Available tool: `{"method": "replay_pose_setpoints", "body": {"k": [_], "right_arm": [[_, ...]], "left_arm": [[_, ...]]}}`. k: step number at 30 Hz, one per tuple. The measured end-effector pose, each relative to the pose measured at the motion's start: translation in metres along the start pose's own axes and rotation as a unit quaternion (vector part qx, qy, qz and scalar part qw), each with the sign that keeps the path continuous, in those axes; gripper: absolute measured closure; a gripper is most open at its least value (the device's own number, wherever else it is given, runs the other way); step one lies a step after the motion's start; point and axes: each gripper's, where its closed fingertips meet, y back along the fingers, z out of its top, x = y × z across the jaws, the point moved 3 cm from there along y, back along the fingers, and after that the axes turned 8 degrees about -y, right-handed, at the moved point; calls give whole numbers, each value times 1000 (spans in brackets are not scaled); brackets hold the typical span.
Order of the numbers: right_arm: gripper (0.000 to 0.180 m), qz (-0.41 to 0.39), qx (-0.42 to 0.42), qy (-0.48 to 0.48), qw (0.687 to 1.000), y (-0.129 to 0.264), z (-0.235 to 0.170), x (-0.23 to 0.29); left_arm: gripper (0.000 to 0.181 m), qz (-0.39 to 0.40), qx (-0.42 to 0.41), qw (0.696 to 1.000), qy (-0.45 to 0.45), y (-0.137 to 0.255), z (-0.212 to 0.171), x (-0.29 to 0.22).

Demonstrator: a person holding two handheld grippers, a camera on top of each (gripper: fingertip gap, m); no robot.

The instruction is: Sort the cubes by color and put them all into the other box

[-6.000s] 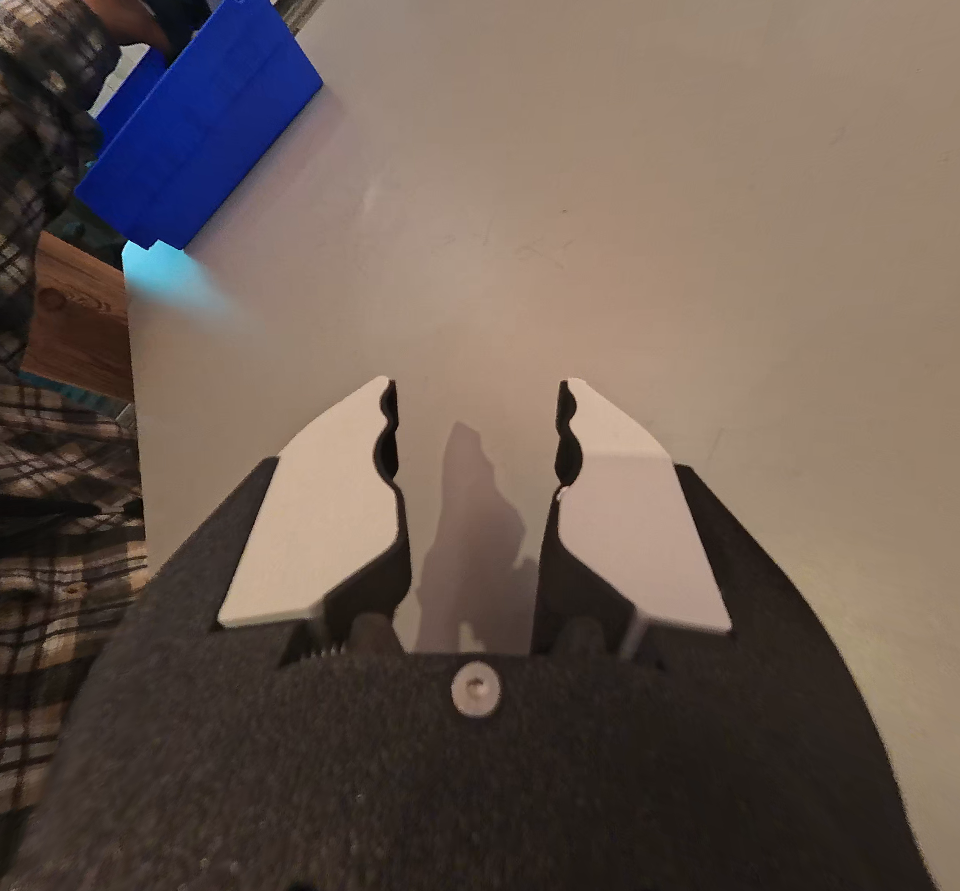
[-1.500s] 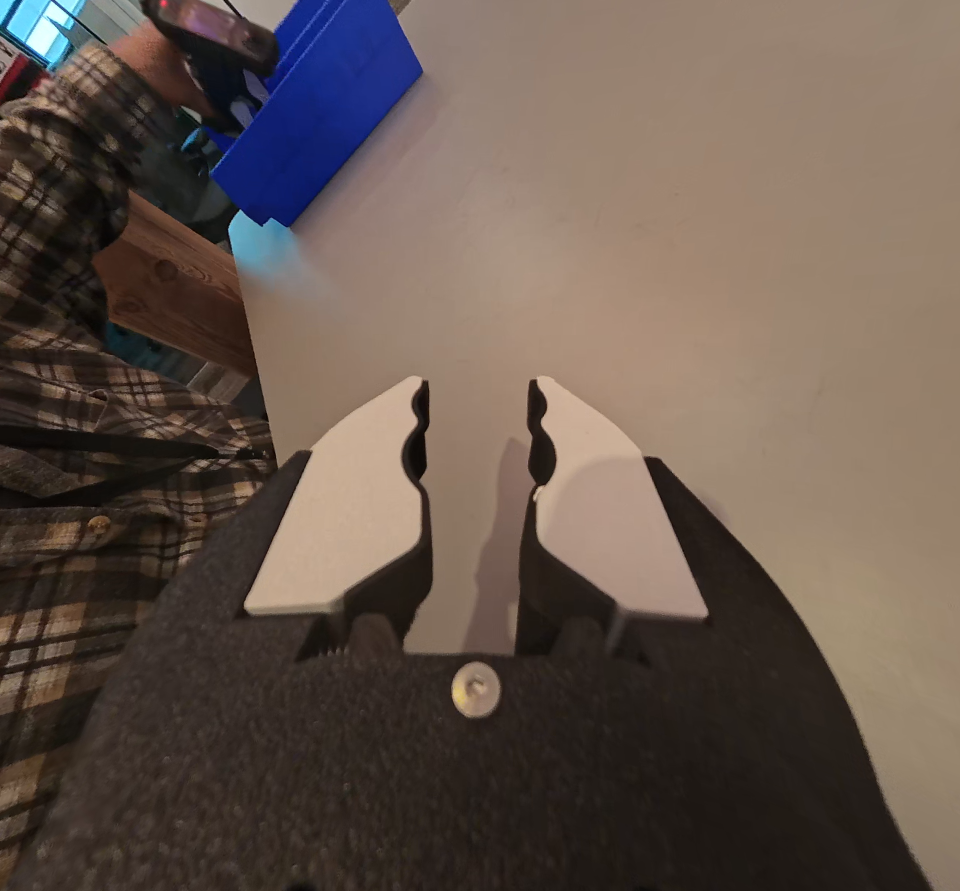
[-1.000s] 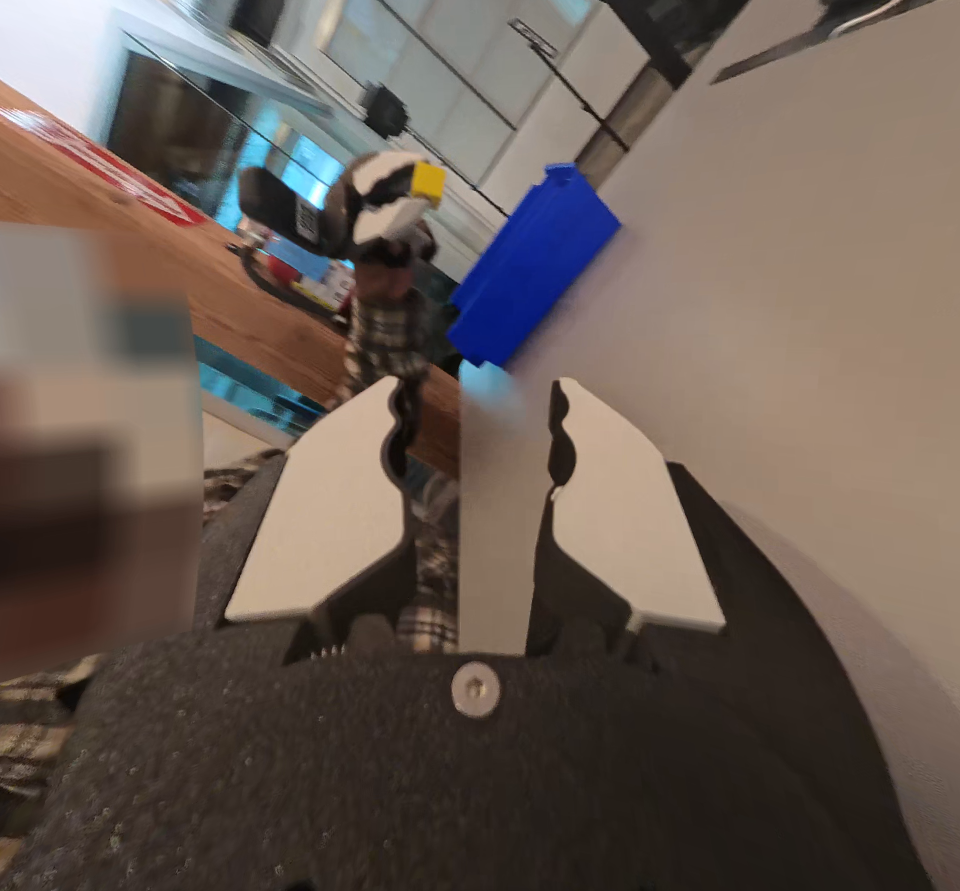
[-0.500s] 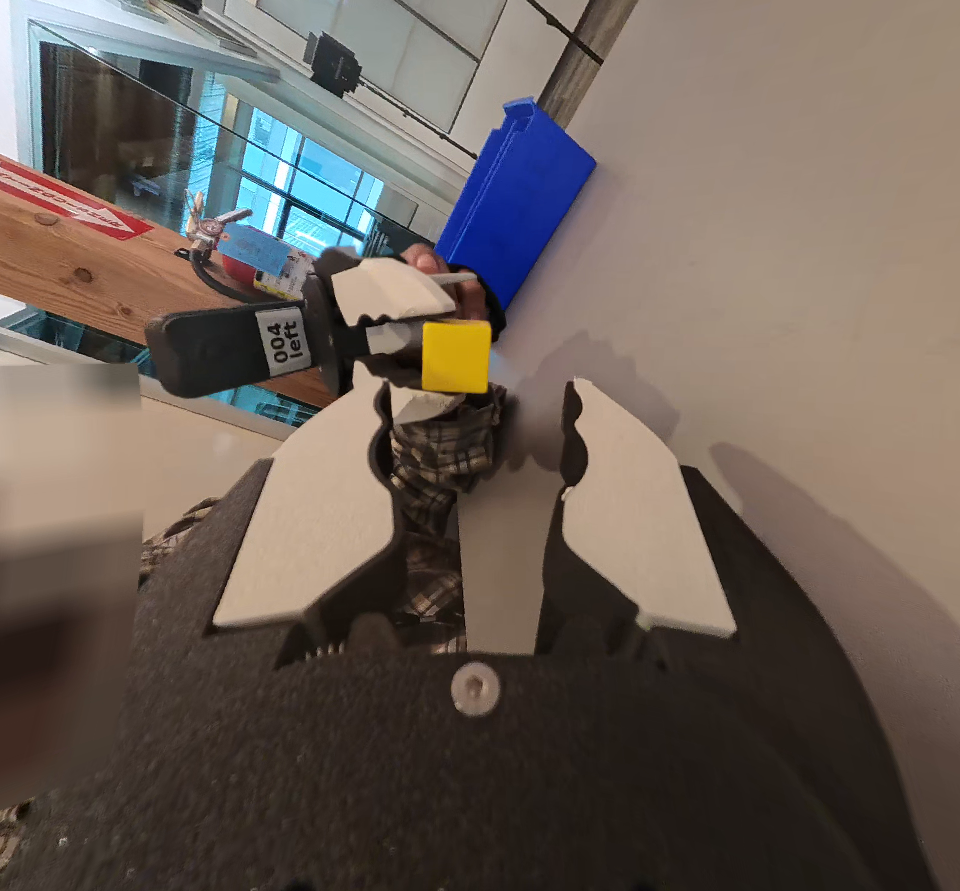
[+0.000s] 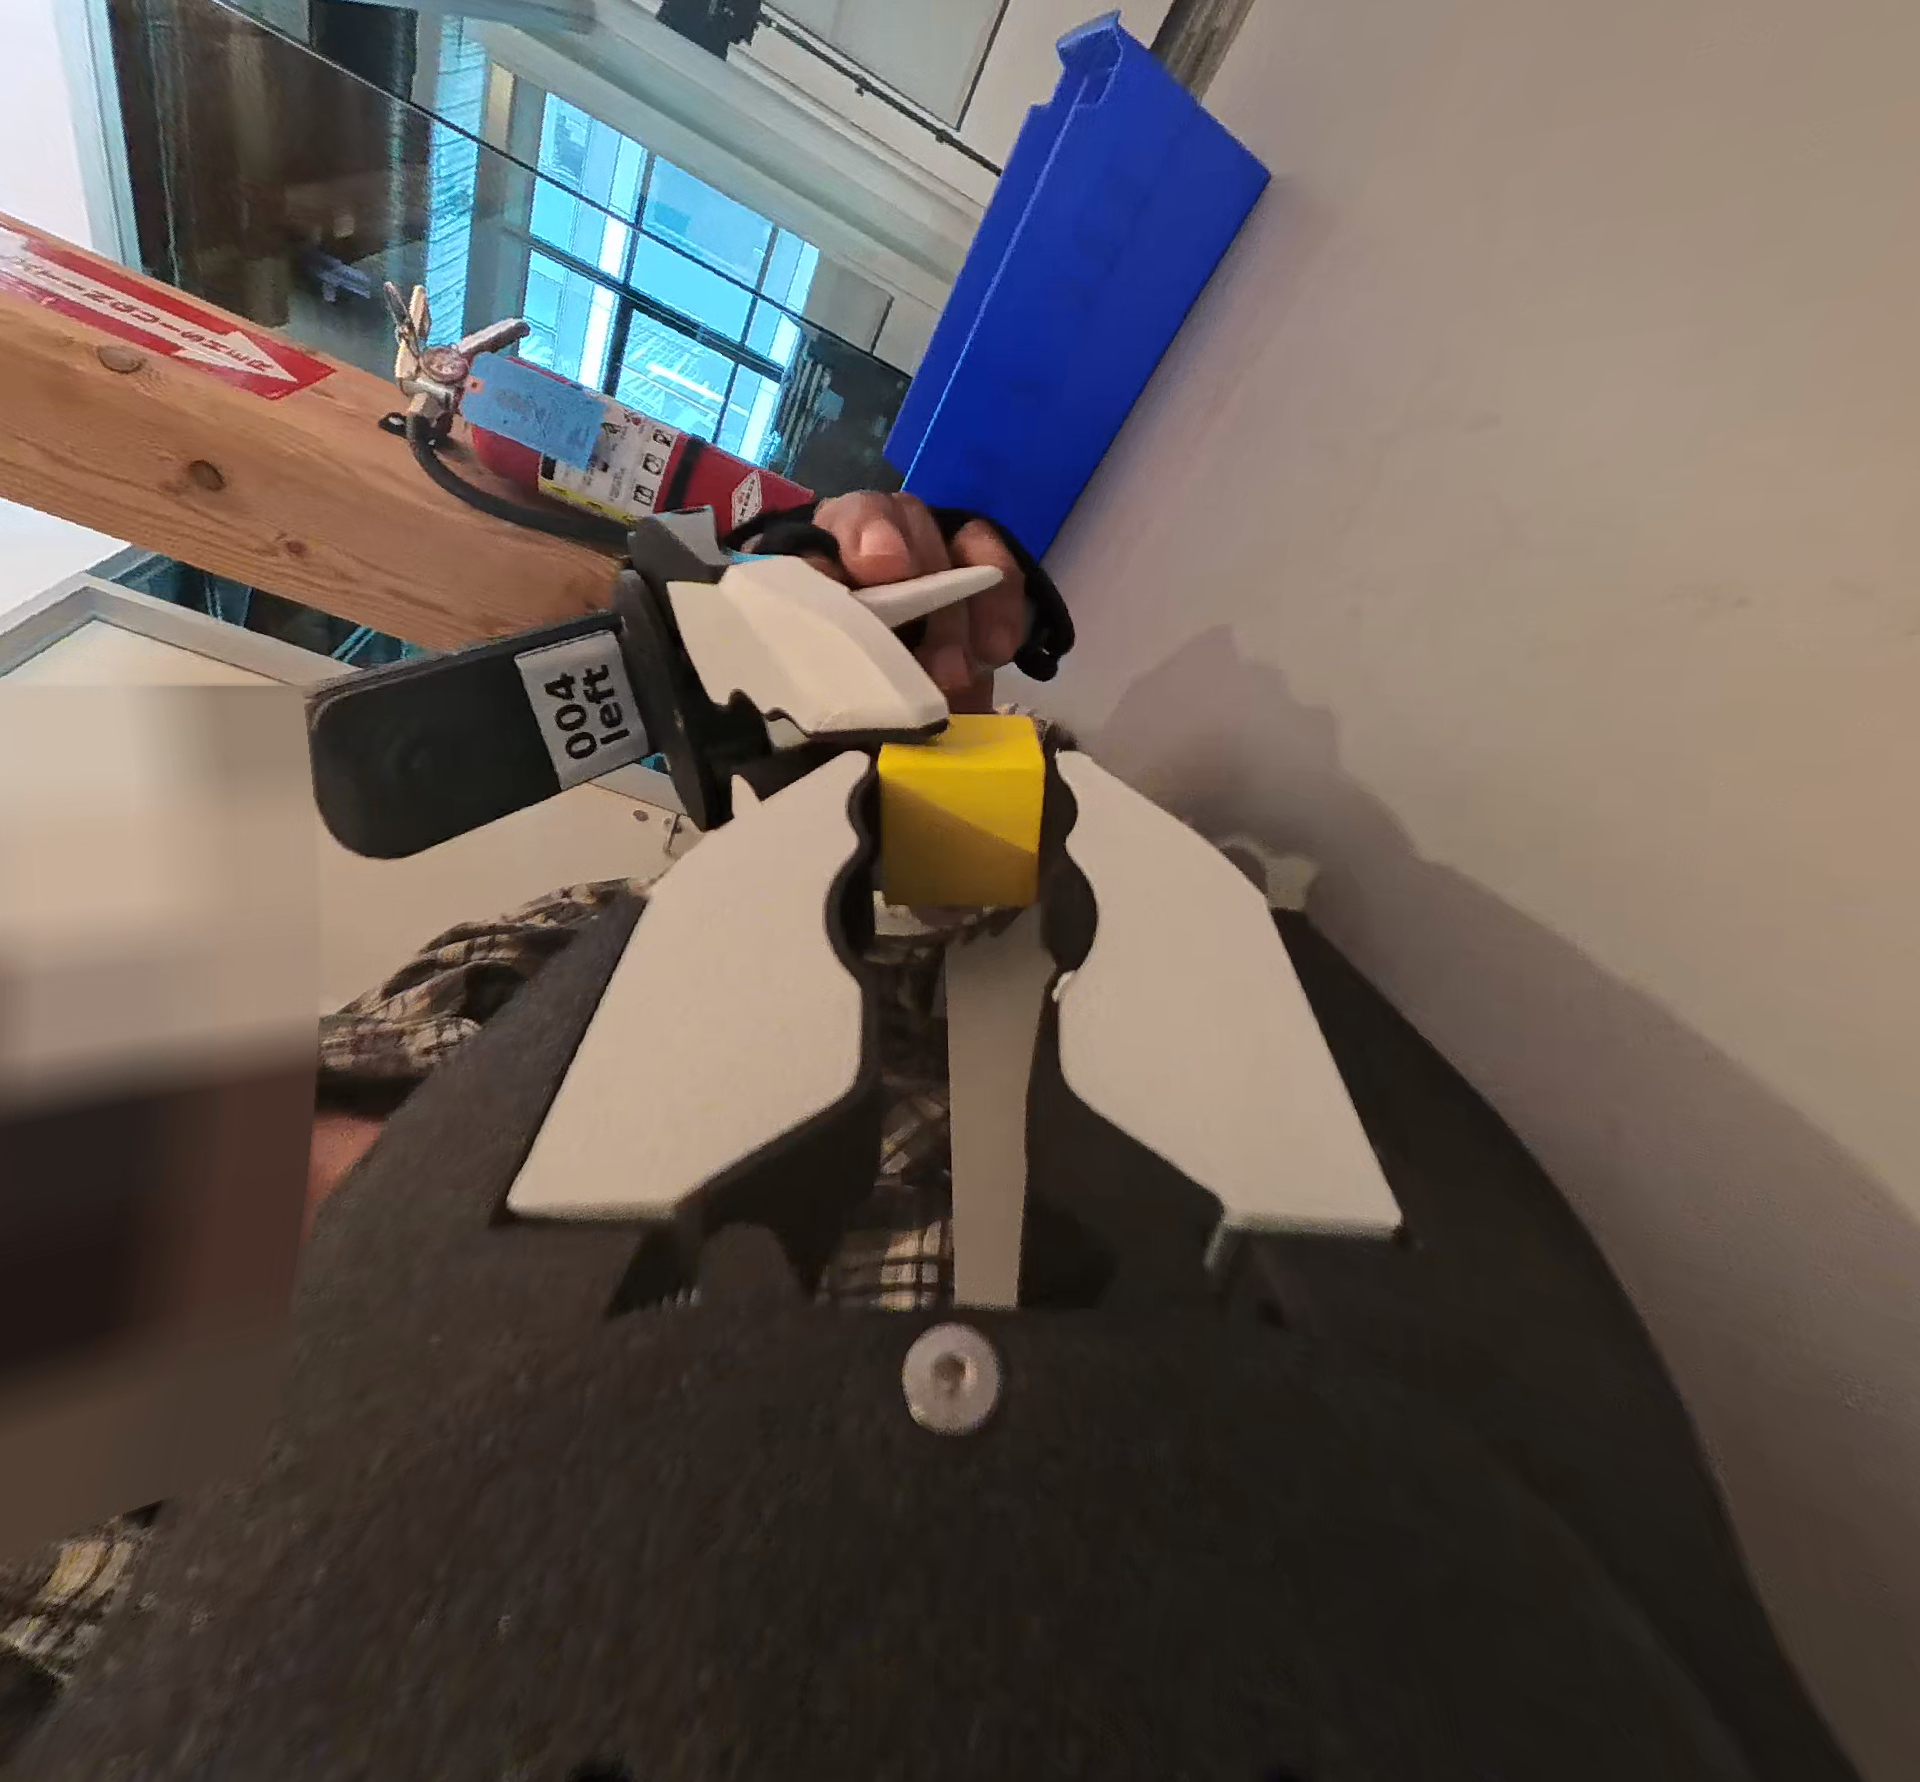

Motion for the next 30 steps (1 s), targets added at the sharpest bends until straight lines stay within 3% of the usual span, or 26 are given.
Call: {"method": "replay_pose_setpoints", "body": {"k": [3,6,11,14,17,20,25,30], "right_arm": [[151,-22,4,16,1000,7,-2,4],[151,-48,-9,42,998,34,1,14],[151,-168,-81,69,980,141,21,32],[151,-308,-140,79,938,236,39,32],[151,-470,-172,61,863,335,50,18],[151,-552,-181,15,814,401,49,-4],[151,-582,-131,-45,801,419,41,-60],[151,-541,-120,-92,828,406,35,-101]], "left_arm": [[151,-1,-22,1000,15,0,5,-2],[127,2,-42,998,51,0,8,0],[103,-18,-62,993,95,-5,7,-5],[103,-27,-66,994,88,-6,8,-10],[106,-33,-75,993,86,-6,10,-13],[110,-38,-76,993,85,-7,9,-15],[117,-48,-70,994,73,-10,6,-21],[123,-62,-68,994,61,-14,6,-28]]}}
